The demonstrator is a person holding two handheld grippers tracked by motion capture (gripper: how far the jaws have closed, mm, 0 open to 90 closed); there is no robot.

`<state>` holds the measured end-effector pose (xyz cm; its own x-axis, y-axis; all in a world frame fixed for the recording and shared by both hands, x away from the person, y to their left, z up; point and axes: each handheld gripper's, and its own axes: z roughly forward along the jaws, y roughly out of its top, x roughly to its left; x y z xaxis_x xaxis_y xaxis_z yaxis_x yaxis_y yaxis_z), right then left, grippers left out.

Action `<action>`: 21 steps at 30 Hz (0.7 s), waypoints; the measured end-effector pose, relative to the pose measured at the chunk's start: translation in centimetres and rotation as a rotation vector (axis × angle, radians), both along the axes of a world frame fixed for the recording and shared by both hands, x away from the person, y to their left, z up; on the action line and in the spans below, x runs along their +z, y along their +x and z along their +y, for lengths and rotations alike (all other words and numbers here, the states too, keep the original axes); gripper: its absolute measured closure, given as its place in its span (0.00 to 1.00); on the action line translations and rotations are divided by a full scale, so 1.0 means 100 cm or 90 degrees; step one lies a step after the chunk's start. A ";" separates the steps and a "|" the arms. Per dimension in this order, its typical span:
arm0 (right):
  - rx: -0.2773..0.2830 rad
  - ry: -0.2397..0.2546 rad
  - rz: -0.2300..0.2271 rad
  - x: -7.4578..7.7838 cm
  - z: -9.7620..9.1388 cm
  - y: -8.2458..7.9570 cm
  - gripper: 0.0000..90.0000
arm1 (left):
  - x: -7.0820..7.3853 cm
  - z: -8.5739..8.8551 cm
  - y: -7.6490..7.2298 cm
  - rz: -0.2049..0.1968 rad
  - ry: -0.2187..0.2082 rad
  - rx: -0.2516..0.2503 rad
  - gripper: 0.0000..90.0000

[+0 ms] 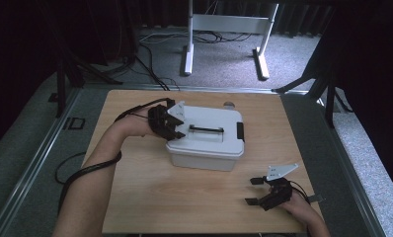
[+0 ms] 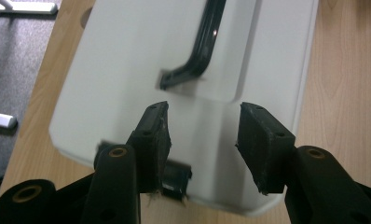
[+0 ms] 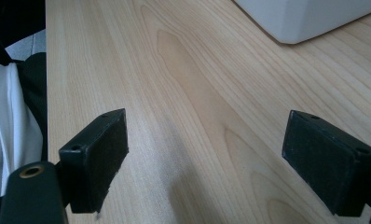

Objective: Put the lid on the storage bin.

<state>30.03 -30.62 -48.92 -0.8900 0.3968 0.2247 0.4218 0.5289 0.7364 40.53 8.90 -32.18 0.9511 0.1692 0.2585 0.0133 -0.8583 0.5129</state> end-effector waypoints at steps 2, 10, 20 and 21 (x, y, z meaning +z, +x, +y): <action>0.000 0.000 -0.001 0.000 0.000 0.000 0.15 | -0.001 0.007 -0.002 0.000 -0.006 0.006 0.59; -0.001 -0.002 0.000 0.000 0.000 0.000 0.15 | -0.003 0.028 -0.013 -0.002 -0.017 0.025 0.59; -0.002 -0.002 -0.001 0.000 0.000 0.000 0.15 | -0.008 0.054 -0.026 0.001 -0.039 0.050 0.59; -0.002 -0.002 0.000 0.000 0.000 0.000 0.15 | -0.008 0.057 -0.027 0.001 -0.041 0.051 0.59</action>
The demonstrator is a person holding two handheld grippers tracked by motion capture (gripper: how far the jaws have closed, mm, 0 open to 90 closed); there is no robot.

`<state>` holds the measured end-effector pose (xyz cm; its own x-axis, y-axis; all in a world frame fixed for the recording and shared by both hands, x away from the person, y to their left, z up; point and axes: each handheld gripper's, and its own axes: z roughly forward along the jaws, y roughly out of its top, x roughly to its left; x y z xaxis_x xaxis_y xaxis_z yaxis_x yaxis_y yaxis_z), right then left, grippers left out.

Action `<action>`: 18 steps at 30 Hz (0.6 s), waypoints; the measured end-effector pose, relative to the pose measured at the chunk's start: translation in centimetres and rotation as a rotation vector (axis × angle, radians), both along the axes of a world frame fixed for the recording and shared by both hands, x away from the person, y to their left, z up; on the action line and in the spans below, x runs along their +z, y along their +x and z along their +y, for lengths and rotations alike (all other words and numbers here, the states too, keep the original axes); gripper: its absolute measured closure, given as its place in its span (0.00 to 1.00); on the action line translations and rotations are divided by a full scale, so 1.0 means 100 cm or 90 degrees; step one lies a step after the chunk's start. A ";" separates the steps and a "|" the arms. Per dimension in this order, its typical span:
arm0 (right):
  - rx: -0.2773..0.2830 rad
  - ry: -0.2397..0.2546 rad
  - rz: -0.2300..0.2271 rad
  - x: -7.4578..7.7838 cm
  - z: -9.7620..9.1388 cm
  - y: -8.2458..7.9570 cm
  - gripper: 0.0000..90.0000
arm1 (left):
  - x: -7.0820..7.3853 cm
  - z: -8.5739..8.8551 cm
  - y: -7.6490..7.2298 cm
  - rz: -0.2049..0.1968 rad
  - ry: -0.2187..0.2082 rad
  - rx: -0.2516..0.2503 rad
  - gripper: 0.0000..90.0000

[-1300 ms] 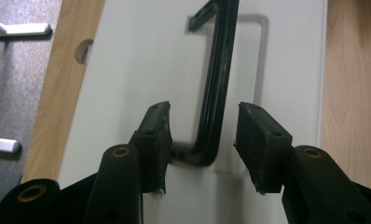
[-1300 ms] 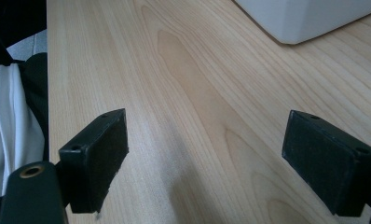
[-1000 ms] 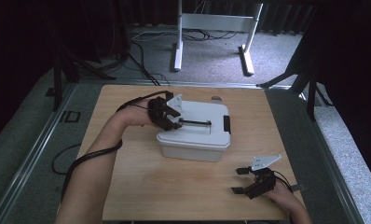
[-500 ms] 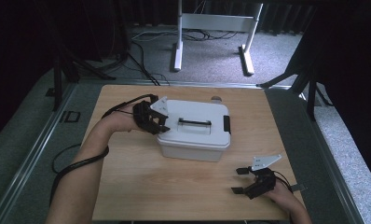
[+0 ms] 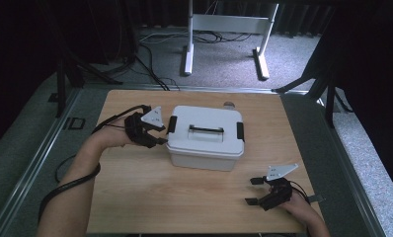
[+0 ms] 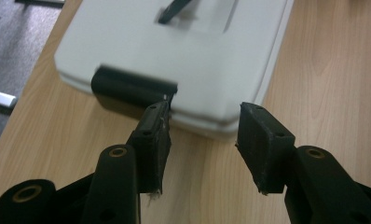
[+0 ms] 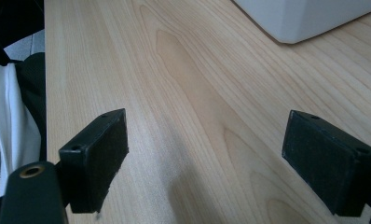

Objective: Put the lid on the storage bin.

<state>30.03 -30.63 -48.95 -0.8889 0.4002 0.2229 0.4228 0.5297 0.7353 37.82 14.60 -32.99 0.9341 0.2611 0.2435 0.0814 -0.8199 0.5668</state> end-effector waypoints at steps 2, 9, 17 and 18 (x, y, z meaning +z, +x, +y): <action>0.000 -0.001 0.000 0.000 0.000 0.000 0.15 | -0.002 0.005 -0.002 0.003 -0.006 0.007 0.59; 0.000 -0.002 0.001 0.000 0.000 0.000 0.15 | -0.017 0.022 -0.008 0.018 -0.018 0.024 0.59; 0.000 -0.002 0.002 0.000 0.000 0.000 0.15 | -0.034 0.037 -0.011 0.037 -0.022 0.045 0.59; 0.000 -0.002 0.001 0.000 0.001 0.000 0.15 | -0.037 0.039 -0.012 0.039 -0.020 0.049 0.59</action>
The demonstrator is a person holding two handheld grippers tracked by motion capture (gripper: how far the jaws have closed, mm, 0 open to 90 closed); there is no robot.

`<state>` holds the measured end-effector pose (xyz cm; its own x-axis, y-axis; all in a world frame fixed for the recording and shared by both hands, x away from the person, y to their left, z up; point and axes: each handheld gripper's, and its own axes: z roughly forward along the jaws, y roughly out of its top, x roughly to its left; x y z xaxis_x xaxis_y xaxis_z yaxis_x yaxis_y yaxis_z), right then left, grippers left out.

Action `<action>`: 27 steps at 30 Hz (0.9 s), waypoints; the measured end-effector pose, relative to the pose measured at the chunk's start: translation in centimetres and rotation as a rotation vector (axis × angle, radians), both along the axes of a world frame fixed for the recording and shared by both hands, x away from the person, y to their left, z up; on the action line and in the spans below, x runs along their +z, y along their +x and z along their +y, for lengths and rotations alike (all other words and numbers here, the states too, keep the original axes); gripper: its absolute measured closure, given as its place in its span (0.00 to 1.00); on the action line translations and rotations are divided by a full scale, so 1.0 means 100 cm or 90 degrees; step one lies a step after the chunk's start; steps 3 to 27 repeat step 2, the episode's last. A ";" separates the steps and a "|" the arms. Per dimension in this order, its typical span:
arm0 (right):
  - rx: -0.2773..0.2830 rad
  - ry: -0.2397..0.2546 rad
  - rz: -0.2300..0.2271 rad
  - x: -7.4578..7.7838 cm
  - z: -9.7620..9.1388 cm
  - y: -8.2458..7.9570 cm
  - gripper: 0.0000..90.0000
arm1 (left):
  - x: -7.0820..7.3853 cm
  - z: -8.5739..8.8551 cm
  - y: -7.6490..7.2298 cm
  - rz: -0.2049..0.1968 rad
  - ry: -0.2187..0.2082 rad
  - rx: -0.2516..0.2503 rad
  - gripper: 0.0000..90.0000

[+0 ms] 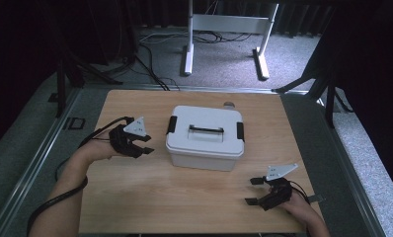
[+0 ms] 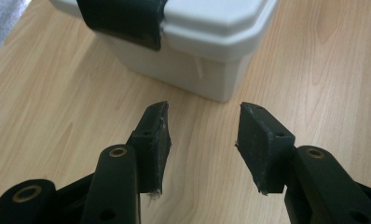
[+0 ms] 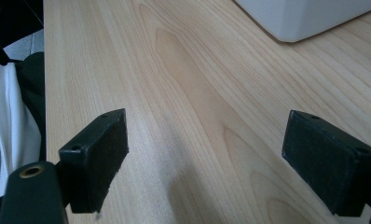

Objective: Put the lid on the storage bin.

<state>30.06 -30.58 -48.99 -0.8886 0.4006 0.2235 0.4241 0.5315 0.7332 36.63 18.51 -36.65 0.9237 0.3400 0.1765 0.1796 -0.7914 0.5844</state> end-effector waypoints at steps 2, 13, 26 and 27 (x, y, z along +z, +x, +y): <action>0.000 -0.001 0.001 0.000 0.000 0.000 0.15 | -0.001 0.001 0.000 0.001 0.003 0.000 0.59; 0.000 -0.001 0.001 0.000 0.000 0.000 0.15 | -0.001 0.001 0.000 0.001 0.003 0.000 0.59; 0.000 -0.001 0.001 0.000 0.000 0.000 0.15 | -0.001 0.001 0.000 0.001 0.003 0.000 0.59; 0.000 -0.001 0.001 0.000 0.000 0.000 0.15 | -0.001 0.001 0.000 0.001 0.003 0.000 0.59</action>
